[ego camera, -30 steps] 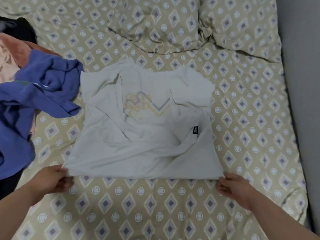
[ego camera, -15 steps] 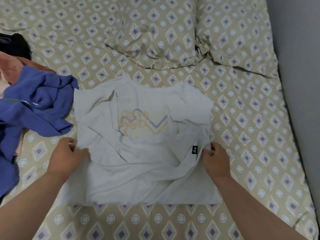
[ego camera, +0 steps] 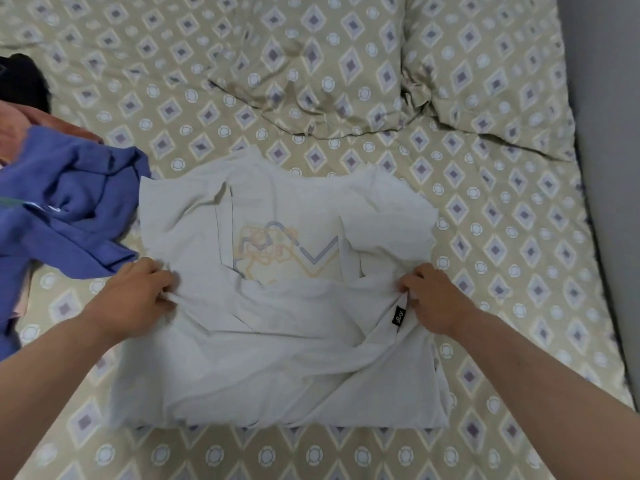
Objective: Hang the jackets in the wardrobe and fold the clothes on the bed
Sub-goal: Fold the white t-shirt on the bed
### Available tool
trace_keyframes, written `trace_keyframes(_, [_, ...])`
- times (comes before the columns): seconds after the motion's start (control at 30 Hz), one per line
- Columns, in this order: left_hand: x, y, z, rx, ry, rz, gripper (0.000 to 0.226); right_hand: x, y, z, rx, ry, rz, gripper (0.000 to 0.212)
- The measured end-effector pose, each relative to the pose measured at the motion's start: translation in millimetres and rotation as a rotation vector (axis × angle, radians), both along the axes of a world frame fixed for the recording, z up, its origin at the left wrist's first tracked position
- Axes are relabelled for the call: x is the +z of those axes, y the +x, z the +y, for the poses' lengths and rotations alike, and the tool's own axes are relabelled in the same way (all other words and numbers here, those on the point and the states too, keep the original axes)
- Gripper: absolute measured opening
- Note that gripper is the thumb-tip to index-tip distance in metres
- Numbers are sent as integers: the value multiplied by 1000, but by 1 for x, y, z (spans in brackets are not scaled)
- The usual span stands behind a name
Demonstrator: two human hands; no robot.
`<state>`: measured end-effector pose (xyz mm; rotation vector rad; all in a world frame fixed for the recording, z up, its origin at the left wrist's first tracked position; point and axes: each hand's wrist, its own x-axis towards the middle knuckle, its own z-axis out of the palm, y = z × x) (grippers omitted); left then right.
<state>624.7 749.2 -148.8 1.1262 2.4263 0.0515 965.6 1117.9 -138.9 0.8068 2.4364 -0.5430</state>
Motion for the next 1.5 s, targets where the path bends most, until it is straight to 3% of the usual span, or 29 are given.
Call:
trace_keyframes(0.2, [-7, -24, -7, 415, 167, -105, 23, 11, -11, 22, -169, -112, -44, 12])
trace_keyframes(0.37, [-21, -25, -28, 894, 91, -204, 6, 2, 9, 31, -1149, -434, 228, 10])
trace_keyframes(0.5, [-23, -16, -25, 1148, 235, -332, 16, -7, 16, 17, -1487, -503, 418, 16])
trace_keyframes(0.57, [-21, -8, -23, 1269, 360, -405, 10, -6, 13, 6, -1523, -483, 506, 26])
trace_keyframes(0.6, [-19, -3, -23, 1313, 388, -423, 4, -5, 12, -1, -1513, -452, 498, 27])
trace_keyframes(0.67, [-16, 9, -25, 1322, 406, -406, 13, -2, 13, -15, -1406, -306, 403, 29])
trace_keyframes(0.73, [-13, 19, -26, 1180, 426, -229, 30, 0, 16, -27, -1204, -113, 398, 27])
trace_keyframes(0.8, [-3, 23, -22, 1035, 524, -16, 39, 8, 15, -36, -1105, 2, 544, 29])
trace_keyframes(0.97, [14, -28, 23, 1083, 728, 230, 48, 31, -25, -3, -1066, 187, 781, 32])
trace_keyframes(1.1, [28, -88, 78, 1054, 930, 164, 22, 39, -81, 48, -1016, 199, 841, 29])
trace_keyframes(1.2, [34, -122, 109, 983, 851, 204, 17, 36, -116, 72, -1081, 199, 875, 30])
trace_keyframes(1.3, [35, -137, 121, 978, 755, 76, 25, 26, -132, 83, -1182, 130, 890, 28])
trace_keyframes(1.4, [22, -102, 98, 949, 557, 58, 21, 8, -110, 68, -1309, 26, 683, 57])
trace_keyframes(1.5, [1, -26, 50, 1034, 609, -85, 25, -7, -61, 17, -1295, 51, 535, 58])
